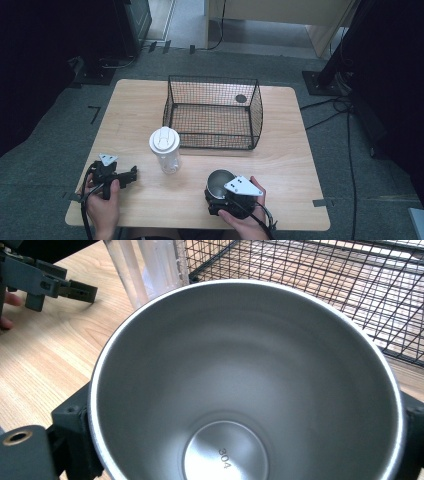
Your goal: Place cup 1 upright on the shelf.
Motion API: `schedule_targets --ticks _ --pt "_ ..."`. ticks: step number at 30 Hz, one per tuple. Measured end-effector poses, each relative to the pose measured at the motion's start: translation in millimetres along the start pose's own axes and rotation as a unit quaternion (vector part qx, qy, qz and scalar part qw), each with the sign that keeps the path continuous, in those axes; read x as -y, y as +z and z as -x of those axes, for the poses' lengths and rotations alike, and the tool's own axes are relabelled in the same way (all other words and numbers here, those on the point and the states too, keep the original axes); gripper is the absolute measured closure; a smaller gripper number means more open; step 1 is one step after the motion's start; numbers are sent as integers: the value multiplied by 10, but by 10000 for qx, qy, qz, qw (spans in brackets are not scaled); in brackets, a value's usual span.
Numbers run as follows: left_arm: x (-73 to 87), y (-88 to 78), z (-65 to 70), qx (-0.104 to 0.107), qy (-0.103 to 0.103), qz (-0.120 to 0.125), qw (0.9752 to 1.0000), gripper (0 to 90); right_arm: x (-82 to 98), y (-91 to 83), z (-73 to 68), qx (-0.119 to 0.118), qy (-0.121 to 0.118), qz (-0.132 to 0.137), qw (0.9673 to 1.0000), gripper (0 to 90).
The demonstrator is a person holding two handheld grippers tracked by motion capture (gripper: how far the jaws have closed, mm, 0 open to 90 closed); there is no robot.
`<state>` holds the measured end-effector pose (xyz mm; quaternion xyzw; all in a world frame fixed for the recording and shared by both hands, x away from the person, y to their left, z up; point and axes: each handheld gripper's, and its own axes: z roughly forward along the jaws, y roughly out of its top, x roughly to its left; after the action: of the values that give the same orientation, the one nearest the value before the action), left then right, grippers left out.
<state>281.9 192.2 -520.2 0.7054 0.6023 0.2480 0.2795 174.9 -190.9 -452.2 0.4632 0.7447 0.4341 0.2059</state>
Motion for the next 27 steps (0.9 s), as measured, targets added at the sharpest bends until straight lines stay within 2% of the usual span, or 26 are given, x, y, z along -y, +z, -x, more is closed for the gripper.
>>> schedule_targets --ticks 11,17,27 --pt "0 0 0 0 1 1 10000 0 -34 -31 21 37 35 69 10000 73" --pt "0 0 0 -2 -1 0 10000 0 -108 -68 54 34 116 198 9997 74" --pt "0 0 0 -1 0 1 10000 0 -249 -143 95 118 79 402 9991 73"
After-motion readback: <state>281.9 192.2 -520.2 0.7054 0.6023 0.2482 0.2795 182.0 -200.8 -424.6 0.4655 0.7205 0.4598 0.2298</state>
